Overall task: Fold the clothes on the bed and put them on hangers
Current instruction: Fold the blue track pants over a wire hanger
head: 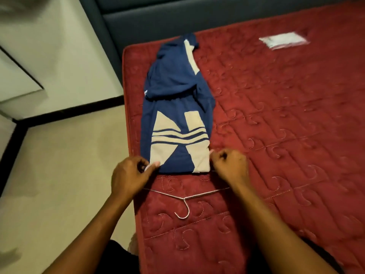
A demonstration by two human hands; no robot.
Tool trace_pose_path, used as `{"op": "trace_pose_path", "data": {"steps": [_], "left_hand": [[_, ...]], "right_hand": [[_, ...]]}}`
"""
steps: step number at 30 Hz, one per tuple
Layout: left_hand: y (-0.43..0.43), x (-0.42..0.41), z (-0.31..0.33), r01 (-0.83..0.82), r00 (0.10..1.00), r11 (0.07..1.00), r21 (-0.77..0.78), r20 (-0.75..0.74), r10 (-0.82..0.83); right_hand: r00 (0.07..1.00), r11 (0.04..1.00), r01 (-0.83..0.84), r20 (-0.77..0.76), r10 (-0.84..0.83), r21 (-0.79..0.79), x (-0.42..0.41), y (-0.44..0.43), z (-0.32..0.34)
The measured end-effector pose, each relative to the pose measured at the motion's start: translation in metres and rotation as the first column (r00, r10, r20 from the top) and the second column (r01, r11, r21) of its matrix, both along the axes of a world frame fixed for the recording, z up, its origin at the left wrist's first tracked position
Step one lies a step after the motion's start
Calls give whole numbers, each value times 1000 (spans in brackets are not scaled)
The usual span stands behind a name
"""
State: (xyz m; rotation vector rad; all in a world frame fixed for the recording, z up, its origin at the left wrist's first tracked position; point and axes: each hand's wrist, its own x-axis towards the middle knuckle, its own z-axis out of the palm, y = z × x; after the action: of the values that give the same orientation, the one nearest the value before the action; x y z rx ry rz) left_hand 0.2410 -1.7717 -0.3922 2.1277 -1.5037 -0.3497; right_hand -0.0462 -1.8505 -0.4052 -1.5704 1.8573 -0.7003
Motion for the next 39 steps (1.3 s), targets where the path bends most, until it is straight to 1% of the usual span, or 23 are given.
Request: {"op": "trace_pose_path", "data": {"steps": [2,4,6,8,10,12,15,18,19,21,25,28,31,34,36,37,39], "left_hand": [[7,0,-5,13,999,1000,1,-49,-13],[8,-3,-4,-15,993,1000,-22,-116,13],[9,-4,-2,-84,981,995,-53,-179,73],[13,2,-1,-176,963,981,-81,-220,155],[15,11,0,-234,944,971,-52,-250,214],[18,15,0,-188,959,982,-9,-219,181],[20,16,-2,-122,979,992,-26,-167,116],[20,24,-4,-141,987,989,-39,-86,137],[20,26,-5,-163,985,986,-25,-63,161],[20,28,-4,-177,984,984,-23,-9,177],[6,20,7,-49,990,992,-117,126,64],[-39,16,24,92,975,986,-139,216,-61],[-104,13,39,251,925,967,-42,304,-227],[-178,13,49,357,888,934,2,309,-340],[-234,21,45,372,881,928,15,311,-358],[-259,25,43,358,884,933,32,309,-349],[-311,38,33,305,913,950,73,260,-313]], "right_hand": [[997,990,-69,-12,71,122,5,19,4],[993,986,-112,-19,116,125,16,24,7],[983,984,-148,-89,158,103,23,25,13],[976,989,-122,-174,135,80,16,27,18],[972,996,-56,-224,70,71,1,28,19],[963,996,-48,-260,67,78,-4,31,17],[918,989,-123,-369,143,76,4,35,14],[847,987,-155,-508,155,42,2,34,15],[839,988,-154,-524,145,27,0,32,15],[849,984,-177,-508,148,-9,-2,31,16],[848,961,-275,-479,226,-33,0,13,27],[831,943,-325,-496,252,-65,10,-27,43],[814,922,-377,-507,284,-89,26,-80,61],[820,915,-390,-490,294,-103,50,-149,72],[816,901,-414,-493,302,-134,68,-202,73],[814,893,-423,-496,302,-150,77,-226,73],[810,877,-451,-490,322,-168,100,-278,71]]}}
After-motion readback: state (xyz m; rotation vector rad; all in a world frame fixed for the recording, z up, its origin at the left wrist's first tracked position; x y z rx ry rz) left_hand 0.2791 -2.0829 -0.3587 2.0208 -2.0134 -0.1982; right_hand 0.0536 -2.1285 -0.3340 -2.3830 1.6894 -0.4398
